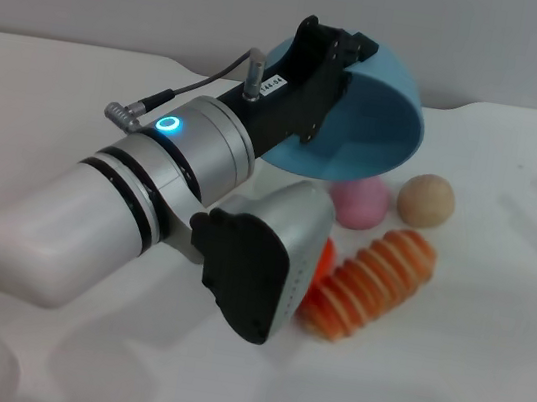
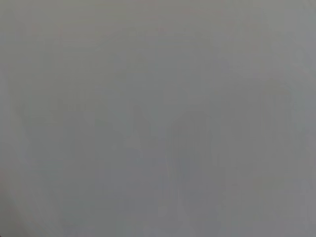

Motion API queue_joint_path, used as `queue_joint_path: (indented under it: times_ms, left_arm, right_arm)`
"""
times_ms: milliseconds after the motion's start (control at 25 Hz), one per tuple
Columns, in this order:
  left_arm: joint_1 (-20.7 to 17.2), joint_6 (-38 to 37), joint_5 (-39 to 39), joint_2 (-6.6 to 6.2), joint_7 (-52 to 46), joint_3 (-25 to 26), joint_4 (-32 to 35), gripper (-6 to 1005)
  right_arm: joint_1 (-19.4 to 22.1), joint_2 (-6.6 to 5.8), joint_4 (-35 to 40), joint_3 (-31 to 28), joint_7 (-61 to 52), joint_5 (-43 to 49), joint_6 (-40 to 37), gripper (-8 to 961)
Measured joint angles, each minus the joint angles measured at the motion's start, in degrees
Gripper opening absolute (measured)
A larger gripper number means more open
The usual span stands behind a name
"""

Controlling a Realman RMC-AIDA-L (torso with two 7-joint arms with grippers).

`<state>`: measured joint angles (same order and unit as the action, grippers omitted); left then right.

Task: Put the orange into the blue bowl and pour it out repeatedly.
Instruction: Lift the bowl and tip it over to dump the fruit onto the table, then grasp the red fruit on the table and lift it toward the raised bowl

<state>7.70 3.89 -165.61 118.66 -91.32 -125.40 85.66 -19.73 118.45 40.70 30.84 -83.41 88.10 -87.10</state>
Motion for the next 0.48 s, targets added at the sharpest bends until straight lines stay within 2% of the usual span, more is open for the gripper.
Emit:
queue_joint_path:
  times_ms: [120, 240, 400, 480]
  left_arm:
    - [0.27, -0.91, 1.55, 0.25, -1.86, 0.99, 0.03, -1]
    - [1.31, -6.07, 7.2, 0.43, -8.6, 4.37, 2.05, -1]
    - [6.04, -20.74, 13.35, -0.02, -24.25, 13.94, 4.52, -1]
    - [10.13, -30.98, 13.73, -0.2, -33.53, 20.35, 3.7, -2]
  right_arm:
    - [-0.11, 0.09, -0.12, -0.25, 0.0, -0.42, 0.02, 726]
    - [-0.31, 0.08, -0.58, -0.33, -0.01, -0.85, 0.03, 725]
    - [-0.39, 0.0, -0.57, -0.35, -0.2, -0.97, 0.08, 725]
    - [-0.45, 0.0, -0.53, -0.33, -0.27, -0.98, 0.04, 725]
